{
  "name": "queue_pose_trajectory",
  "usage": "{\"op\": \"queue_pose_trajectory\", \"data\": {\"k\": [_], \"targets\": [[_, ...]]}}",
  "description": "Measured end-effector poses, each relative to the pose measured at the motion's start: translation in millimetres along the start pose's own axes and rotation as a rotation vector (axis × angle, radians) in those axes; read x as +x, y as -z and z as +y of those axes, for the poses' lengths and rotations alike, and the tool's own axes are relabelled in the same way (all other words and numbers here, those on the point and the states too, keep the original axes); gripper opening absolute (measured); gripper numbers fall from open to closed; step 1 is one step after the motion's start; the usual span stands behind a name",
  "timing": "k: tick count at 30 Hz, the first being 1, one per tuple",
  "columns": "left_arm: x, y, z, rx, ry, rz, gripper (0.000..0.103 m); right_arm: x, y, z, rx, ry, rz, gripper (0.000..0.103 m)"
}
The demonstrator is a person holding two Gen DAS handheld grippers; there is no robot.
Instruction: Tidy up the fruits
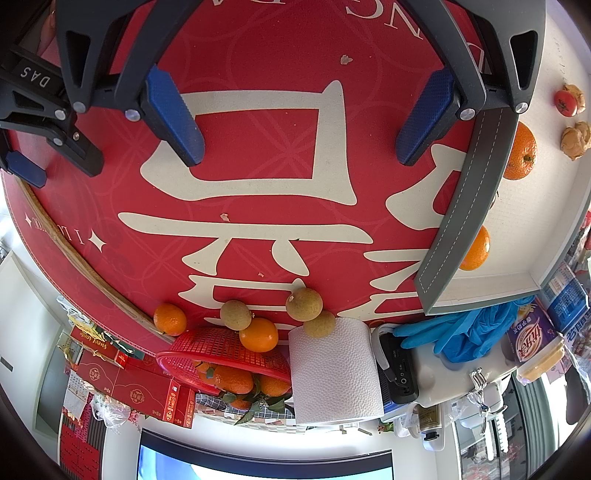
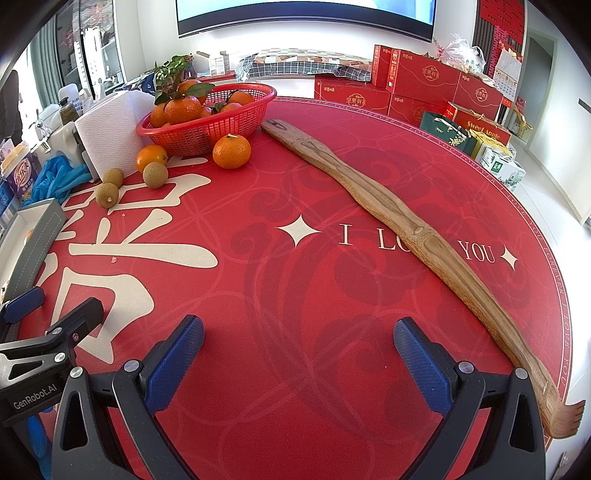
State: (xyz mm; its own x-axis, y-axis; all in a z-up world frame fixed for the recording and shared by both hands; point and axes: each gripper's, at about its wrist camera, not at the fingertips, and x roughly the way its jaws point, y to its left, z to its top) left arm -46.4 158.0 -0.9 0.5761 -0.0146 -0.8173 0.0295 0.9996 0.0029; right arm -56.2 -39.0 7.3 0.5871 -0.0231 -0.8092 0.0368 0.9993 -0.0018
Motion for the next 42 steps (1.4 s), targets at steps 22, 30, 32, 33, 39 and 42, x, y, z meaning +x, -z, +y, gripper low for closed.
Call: {"op": "queue_pose_trajectory", "data": {"k": [22, 30, 32, 33, 39, 42], "targets": [[0, 0, 0, 0.000, 0.000, 0.001, 0.103, 0, 0, 0, 0.000, 0.000, 0.000, 0.103], [0, 0, 0, 0.008, 0.005, 0.001, 0.103, 0, -1, 0, 0.001, 0.000, 0.000, 0.103], [0, -1, 1, 0.022, 0.013, 0.015, 0.103, 0, 0, 0, 0.001, 0.000, 0.000, 0.103], [-1, -3, 2, 0.030, 0.014, 0.027, 0.103, 0, 0, 0, 0.001, 0.000, 0.000, 0.103], [-19, -33, 14, 0.023, 0.037, -0.022, 0.097, 1, -1, 0, 0.001, 0.000, 0.000, 0.103], [-9, -55, 14, 0.015, 0.051, -0.007, 0.090, 1, 0, 0, 0.001, 0.000, 0.000, 0.103]]}}
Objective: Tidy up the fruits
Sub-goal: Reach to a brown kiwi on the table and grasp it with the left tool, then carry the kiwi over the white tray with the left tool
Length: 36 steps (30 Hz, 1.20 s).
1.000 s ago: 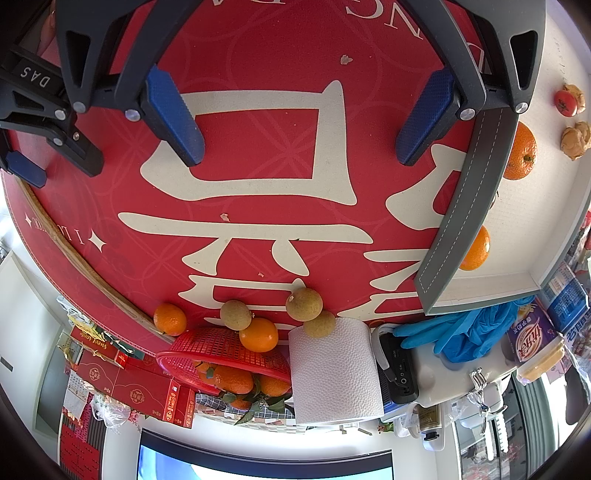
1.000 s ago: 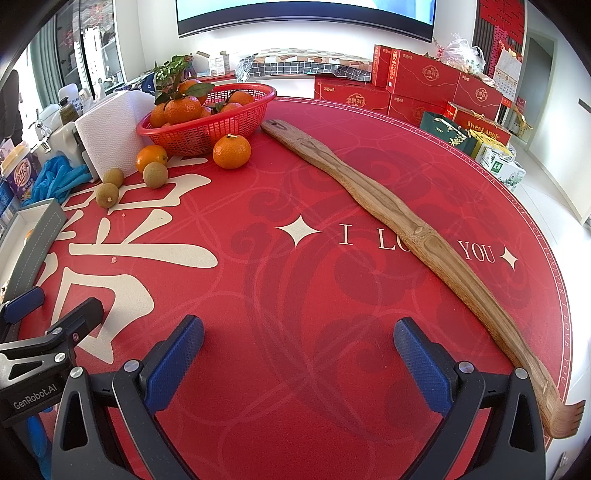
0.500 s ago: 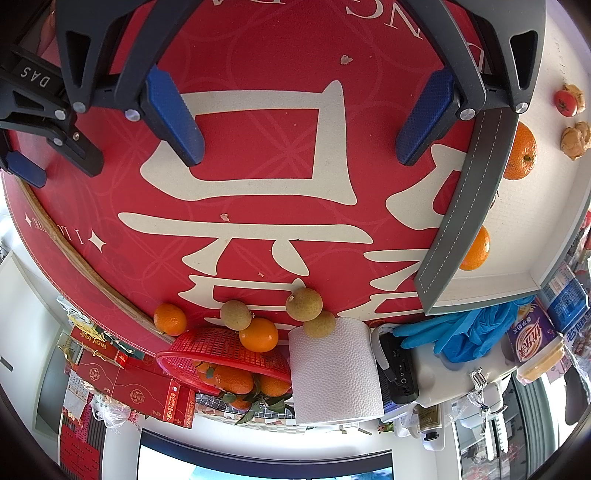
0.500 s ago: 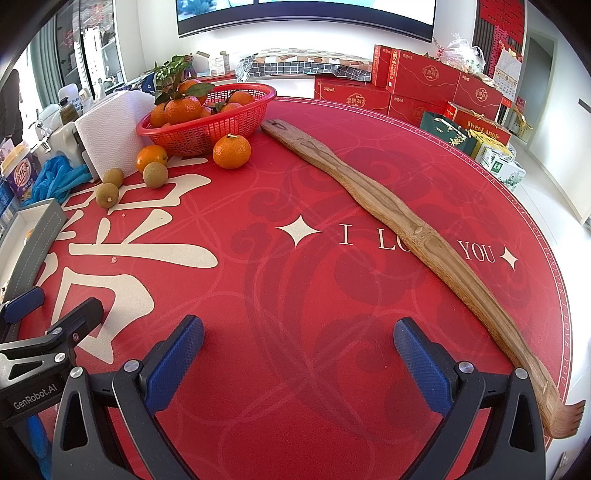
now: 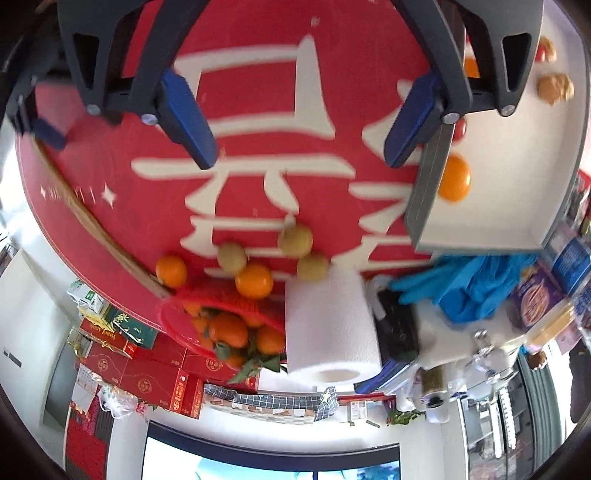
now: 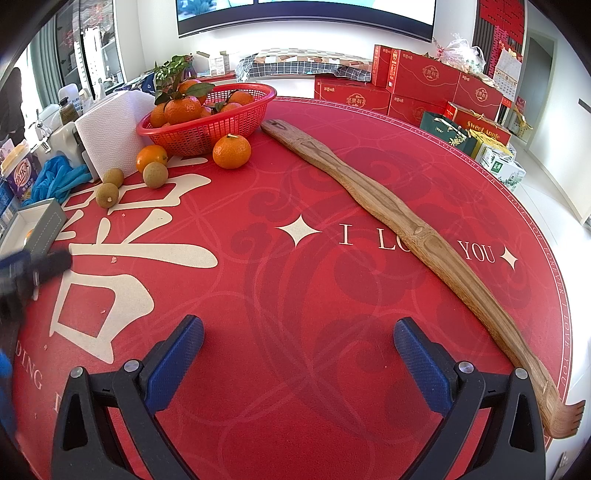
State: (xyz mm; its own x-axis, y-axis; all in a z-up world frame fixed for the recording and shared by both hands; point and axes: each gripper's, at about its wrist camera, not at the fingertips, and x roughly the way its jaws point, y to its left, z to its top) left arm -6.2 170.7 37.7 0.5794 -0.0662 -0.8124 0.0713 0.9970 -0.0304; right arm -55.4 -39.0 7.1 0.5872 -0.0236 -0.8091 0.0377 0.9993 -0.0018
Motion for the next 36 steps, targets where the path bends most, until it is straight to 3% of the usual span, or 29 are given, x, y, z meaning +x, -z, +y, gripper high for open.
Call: {"op": "queue_pose_trajectory", "data": {"k": [4, 9, 12, 15, 16, 17, 26, 31, 36], "targets": [[33, -25, -8, 0.014, -0.022, 0.053, 0.079, 0, 0, 0, 0.000, 0.000, 0.000, 0.103], [64, -40, -10, -0.020, -0.038, 0.100, 0.076, 0, 0, 0, 0.000, 0.000, 0.000, 0.103], [67, -45, -12, -0.024, -0.053, 0.082, 0.070, 0, 0, 0, 0.001, 0.001, 0.000, 0.103], [66, -47, -13, -0.028, -0.060, 0.070, 0.051, 0, 1, -2, 0.003, 0.003, 0.000, 0.103], [65, -47, -13, -0.024, -0.060, 0.063, 0.034, 0, 1, -1, 0.004, 0.003, 0.000, 0.103], [65, -47, -12, -0.018, -0.058, 0.060, 0.031, 0, 0, -1, 0.006, 0.004, 0.000, 0.103], [33, -1, 6, -0.035, -0.039, 0.043, 0.031, 10, -16, 13, -0.022, -0.017, 0.045, 0.103], [7, 33, 17, -0.077, -0.018, 0.025, 0.031, 32, -47, 51, -0.103, -0.075, 0.055, 0.103], [-10, 58, 22, -0.075, -0.051, -0.006, 0.031, 54, -75, 94, -0.150, -0.114, 0.032, 0.103]]}}
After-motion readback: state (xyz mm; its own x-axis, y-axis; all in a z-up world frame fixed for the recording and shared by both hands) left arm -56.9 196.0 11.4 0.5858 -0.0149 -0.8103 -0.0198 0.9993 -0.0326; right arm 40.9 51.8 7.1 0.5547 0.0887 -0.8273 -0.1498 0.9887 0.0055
